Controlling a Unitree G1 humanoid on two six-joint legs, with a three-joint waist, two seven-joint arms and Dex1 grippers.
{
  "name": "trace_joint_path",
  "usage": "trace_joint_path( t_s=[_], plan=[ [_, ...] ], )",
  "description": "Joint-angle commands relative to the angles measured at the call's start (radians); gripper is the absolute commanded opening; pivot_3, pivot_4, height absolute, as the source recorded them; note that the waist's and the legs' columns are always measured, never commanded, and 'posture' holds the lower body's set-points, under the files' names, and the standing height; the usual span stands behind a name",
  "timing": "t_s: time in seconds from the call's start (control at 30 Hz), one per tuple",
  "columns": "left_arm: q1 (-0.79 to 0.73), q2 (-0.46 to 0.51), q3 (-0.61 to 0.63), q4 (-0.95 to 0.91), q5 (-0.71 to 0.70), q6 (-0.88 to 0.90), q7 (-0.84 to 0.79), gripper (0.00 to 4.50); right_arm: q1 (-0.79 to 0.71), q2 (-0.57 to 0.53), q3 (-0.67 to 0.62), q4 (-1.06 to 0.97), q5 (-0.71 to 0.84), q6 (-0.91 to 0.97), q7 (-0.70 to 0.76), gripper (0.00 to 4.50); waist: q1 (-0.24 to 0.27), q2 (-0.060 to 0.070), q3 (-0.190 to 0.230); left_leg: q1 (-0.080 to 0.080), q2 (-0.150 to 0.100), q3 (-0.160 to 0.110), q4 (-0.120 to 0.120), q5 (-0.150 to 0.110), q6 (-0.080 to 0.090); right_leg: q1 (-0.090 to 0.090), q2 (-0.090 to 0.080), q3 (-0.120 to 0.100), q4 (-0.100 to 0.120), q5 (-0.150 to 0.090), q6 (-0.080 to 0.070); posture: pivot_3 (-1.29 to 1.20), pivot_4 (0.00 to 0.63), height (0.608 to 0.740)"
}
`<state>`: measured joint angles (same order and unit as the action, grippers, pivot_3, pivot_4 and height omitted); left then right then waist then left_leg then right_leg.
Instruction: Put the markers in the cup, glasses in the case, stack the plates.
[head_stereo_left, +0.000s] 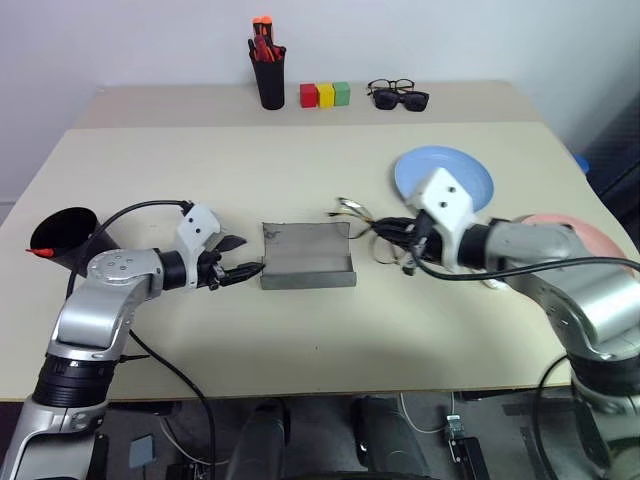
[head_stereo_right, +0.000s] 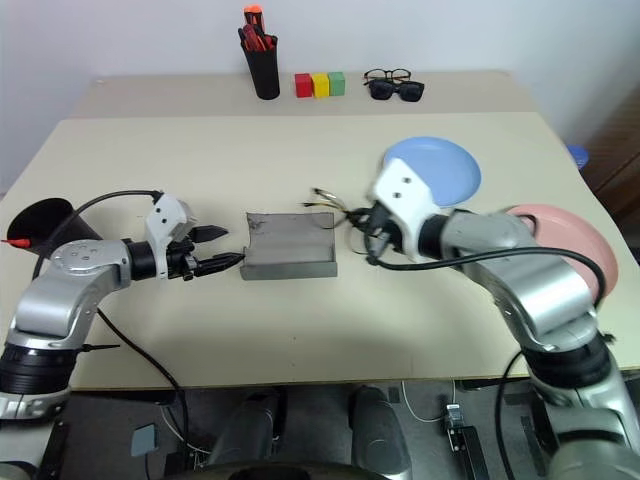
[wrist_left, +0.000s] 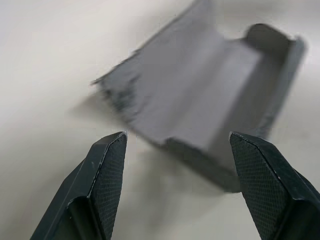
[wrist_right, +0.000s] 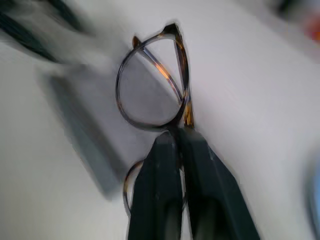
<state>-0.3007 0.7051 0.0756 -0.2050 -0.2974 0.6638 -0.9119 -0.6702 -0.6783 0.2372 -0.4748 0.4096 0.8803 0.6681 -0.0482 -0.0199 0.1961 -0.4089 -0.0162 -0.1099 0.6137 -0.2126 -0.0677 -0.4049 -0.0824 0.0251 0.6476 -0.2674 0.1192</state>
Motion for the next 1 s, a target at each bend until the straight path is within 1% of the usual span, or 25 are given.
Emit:
trace_joint_path(
  t_s=[0.03,0.1,0.23,0.3,0.43,0.53,0.57,0.63,0.67,0.7,0.77,0.87,0.93,1.0],
  plan=[
    [0.035,0.029,0.038,-0.056,-0.012,-0.005,0.020,3.36,-0.112,0.079,0.189,0.194,-0.147,-0.179,0.077,0.03,0.001,0.000,0.000,0.000,0.000,0.000,0.000,0.000,0.000,0.000,0.000,0.000,0.000,0.000,0.000,0.00,0.150,0.740],
    [0.054,0.034,0.049,-0.080,-0.016,0.004,0.035,3.36,-0.152,0.126,0.237,0.320,-0.204,-0.245,0.093,0.03,0.007,0.000,0.000,-0.001,0.000,0.000,0.000,0.000,0.000,-0.001,0.000,0.000,0.000,0.000,0.000,0.00,0.150,0.740],
    [0.078,0.036,0.076,-0.126,-0.042,0.029,0.062,3.36,-0.170,0.157,0.272,0.458,-0.294,-0.331,0.112,0.03,0.021,0.000,0.000,-0.002,-0.003,0.000,0.000,0.000,0.000,-0.001,-0.003,0.000,0.000,0.000,0.000,0.00,0.150,0.740],
    [0.092,0.037,0.092,-0.153,-0.055,0.042,0.075,3.36,-0.150,0.149,0.275,0.452,-0.301,-0.312,0.146,0.03,0.023,0.000,0.000,-0.002,-0.003,0.000,0.000,0.000,0.000,-0.001,-0.003,0.000,0.000,0.000,0.000,0.00,0.150,0.740],
    [0.090,0.040,0.093,-0.155,-0.061,0.048,0.099,3.36,-0.103,0.113,0.257,0.339,-0.258,-0.254,0.242,0.03,0.027,0.000,0.001,-0.001,-0.003,-0.001,-0.001,0.000,0.000,-0.002,-0.003,0.000,0.000,0.000,0.000,0.00,0.150,0.740],
    [0.030,0.022,0.078,-0.118,-0.073,0.049,0.112,3.36,-0.107,0.141,0.227,0.338,-0.263,-0.230,0.221,0.94,0.025,0.000,0.001,-0.001,-0.003,0.000,0.000,0.000,0.000,-0.001,-0.003,0.000,0.000,0.000,0.000,0.00,0.150,0.740],
    [-0.001,0.012,0.070,-0.096,-0.075,0.046,0.119,3.36,-0.113,0.154,0.216,0.346,-0.273,-0.229,0.201,1.38,0.027,0.000,0.001,-0.001,-0.003,0.000,0.000,0.000,0.000,-0.001,-0.003,0.000,0.001,0.000,0.000,0.00,0.150,0.740],
    [-0.078,-0.012,0.050,-0.039,-0.075,0.046,0.133,2.82,-0.124,0.178,0.190,0.358,-0.286,-0.225,0.165,2.35,0.028,0.000,0.000,-0.001,-0.002,-0.001,0.001,0.000,0.000,-0.001,-0.002,0.000,0.001,0.000,0.000,0.00,0.150,0.740],
    [-0.119,-0.026,0.034,-0.009,-0.069,0.037,0.137,2.48,-0.127,0.184,0.180,0.358,-0.286,-0.219,0.159,2.92,0.029,0.000,0.000,-0.001,-0.002,-0.001,0.001,0.000,0.000,-0.001,-0.002,0.000,0.001,0.000,0.000,0.00,0.150,0.740],
    [-0.183,-0.056,0.010,0.036,-0.061,0.031,0.147,1.93,-0.122,0.181,0.165,0.341,-0.282,-0.215,0.158,2.95,0.030,0.000,0.000,-0.001,-0.003,-0.001,0.001,0.000,0.000,-0.001,-0.002,0.000,0.001,0.000,0.000,0.00,0.150,0.740],
    [-0.298,-0.115,-0.032,0.131,-0.037,0.018,0.175,1.00,-0.105,0.171,0.140,0.302,-0.272,-0.213,0.161,2.95,0.037,0.000,0.000,-0.001,-0.003,-0.001,0.001,0.000,0.000,0.000,-0.003,-0.001,0.001,0.000,0.000,0.00,0.150,0.740],
    [-0.460,-0.203,-0.109,0.306,-0.001,0.014,0.178,1.00,-0.047,0.135,0.087,0.213,-0.248,-0.202,0.167,2.95,0.038,-0.001,0.000,-0.002,-0.004,-0.001,0.002,0.000,0.000,0.000,-0.003,-0.002,0.000,0.000,0.001,0.00,0.150,0.740],
    [-0.549,-0.230,-0.182,0.438,0.047,-0.002,0.141,1.00,0.006,0.104,0.049,0.143,-0.230,-0.206,0.173,2.95,0.034,-0.001,0.000,-0.003,-0.004,-0.001,0.002,0.000,0.000,0.000,-0.003,-0.002,0.000,0.000,0.001,0.00,0.150,0.740],
    [-0.645,-0.265,-0.250,0.613,0.099,-0.033,0.100,1.00,0.085,0.064,-0.011,0.048,-0.193,-0.197,0.181,2.95,0.033,-0.001,0.000,-0.003,-0.004,-0.001,0.001,0.000,0.000,0.000,-0.003,-0.002,0.000,0.000,0.001,0.00,0.150,0.740]
  ],
)
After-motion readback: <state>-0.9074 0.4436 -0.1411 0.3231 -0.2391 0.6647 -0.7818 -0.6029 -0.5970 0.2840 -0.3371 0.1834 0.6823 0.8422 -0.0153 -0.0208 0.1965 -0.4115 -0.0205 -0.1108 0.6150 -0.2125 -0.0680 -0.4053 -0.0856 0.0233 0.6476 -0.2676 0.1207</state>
